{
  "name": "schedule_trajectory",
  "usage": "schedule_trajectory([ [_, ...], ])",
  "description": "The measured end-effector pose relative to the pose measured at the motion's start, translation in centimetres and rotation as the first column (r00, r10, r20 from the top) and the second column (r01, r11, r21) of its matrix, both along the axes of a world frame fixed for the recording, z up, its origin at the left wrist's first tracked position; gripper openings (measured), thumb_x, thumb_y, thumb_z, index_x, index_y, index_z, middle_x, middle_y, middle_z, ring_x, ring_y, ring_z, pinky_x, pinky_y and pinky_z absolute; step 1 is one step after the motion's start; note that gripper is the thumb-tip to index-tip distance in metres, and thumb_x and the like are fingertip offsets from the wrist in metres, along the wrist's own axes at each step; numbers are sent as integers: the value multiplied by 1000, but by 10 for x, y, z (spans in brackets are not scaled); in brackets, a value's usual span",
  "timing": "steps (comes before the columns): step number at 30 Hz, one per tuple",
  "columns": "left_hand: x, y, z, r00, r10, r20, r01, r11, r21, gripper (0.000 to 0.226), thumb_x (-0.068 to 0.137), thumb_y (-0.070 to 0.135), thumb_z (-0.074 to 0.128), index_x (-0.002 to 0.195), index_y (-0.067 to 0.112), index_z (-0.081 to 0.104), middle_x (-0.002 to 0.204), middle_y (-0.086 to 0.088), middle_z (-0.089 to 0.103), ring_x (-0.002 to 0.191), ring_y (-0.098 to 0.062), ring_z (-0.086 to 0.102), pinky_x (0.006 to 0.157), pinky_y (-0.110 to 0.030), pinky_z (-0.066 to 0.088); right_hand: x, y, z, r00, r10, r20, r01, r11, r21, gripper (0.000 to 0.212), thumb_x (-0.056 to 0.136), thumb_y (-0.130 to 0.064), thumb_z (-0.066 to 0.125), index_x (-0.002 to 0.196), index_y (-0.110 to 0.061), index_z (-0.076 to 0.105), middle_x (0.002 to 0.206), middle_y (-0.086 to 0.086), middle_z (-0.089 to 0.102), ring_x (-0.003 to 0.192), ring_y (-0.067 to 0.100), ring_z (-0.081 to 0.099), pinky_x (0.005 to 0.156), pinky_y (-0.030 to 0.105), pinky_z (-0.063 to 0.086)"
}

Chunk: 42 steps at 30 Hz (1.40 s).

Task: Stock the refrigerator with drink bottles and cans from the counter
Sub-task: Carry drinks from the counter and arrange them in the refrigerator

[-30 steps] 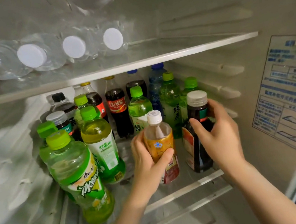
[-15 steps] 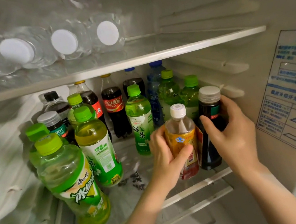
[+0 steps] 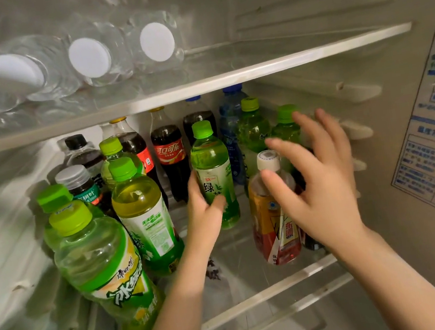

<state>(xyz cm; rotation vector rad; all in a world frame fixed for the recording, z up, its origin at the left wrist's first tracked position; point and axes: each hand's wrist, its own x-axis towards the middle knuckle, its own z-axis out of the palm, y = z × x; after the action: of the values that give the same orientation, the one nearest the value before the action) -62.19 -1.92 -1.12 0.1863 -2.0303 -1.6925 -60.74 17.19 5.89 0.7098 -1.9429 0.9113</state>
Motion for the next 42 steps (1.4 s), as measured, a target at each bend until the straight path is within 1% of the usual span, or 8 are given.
schedule_trajectory([
  [2, -3, 0, -3, 1000, -3, 20, 4, 998, -69, 79, 86, 4, 62, 146, 35, 22, 141, 11, 40, 128, -6, 39, 109, -34, 34, -6, 1, -4, 998, -25, -51, 28, 997, 70, 32, 84, -35, 66, 110, -17, 70, 128, 6, 59, 135, 35, 30, 106, 52, 31],
  [4, -7, 1, -4, 1000, 8, 27, -5, 994, -110, 78, 85, 9, 67, 146, 32, 24, 145, 7, 39, 131, -8, 39, 111, -38, 35, -11, 4, -8, 994, -19, -105, 26, 997, 66, 30, 84, -32, 67, 108, -14, 71, 110, 1, 68, 129, 37, 37, 100, 53, 35],
  [9, -18, 5, -5, 995, 95, -25, -98, 986, -138, 78, 84, 6, 68, 148, 17, 23, 147, -4, 36, 135, -19, 37, 112, -47, 34, -15, 6, -12, 989, -2, -149, 7, 999, 37, 29, 85, -31, 66, 108, -13, 71, 93, -2, 70, 126, 36, 41, 97, 53, 37],
  [13, -26, 3, -1, 988, 151, -31, -154, 965, -212, 77, 82, 7, 70, 146, 10, 28, 144, -10, 40, 134, -23, 39, 111, -47, 36, -17, 7, -13, 986, 23, -165, -20, 1000, 18, 27, 85, -28, 66, 106, -12, 71, 91, -1, 70, 124, 37, 43, 95, 55, 38],
  [16, -26, 0, 0, 991, 133, -22, -134, 966, -219, 75, 82, 8, 70, 146, 12, 30, 142, -8, 43, 132, -23, 42, 111, -44, 36, -18, 4, -15, 985, 23, -169, -25, 1000, -10, 25, 84, -25, 66, 105, -11, 72, 90, -1, 70, 124, 38, 44, 93, 57, 38],
  [25, -26, -4, 5, 993, 113, -13, -113, 961, -252, 69, 83, 9, 70, 142, 10, 34, 137, -10, 49, 127, -25, 47, 106, -48, 40, -18, 3, -16, 985, 21, -171, -24, 1000, -17, 25, 84, -24, 67, 105, -10, 72, 88, 0, 70, 124, 37, 43, 93, 57, 39],
  [33, -27, -5, 3, 993, 117, -23, -119, 966, -228, 67, 82, 7, 70, 140, 9, 37, 134, -10, 52, 124, -24, 50, 104, -47, 43, -17, 3, -17, 986, 20, -163, -22, 1000, -10, 26, 84, -24, 67, 106, -11, 71, 89, 0, 70, 125, 37, 43, 93, 58, 38],
  [42, -25, -9, 1, 998, 60, -1, -59, 977, -205, 68, 82, 8, 71, 140, 11, 36, 133, -9, 53, 123, -22, 52, 103, -47, 44, -19, 1, -19, 982, 6, -188, -12, 1000, -29, 25, 84, -23, 65, 105, -10, 71, 86, 0, 69, 124, 37, 43, 92, 58, 38],
])
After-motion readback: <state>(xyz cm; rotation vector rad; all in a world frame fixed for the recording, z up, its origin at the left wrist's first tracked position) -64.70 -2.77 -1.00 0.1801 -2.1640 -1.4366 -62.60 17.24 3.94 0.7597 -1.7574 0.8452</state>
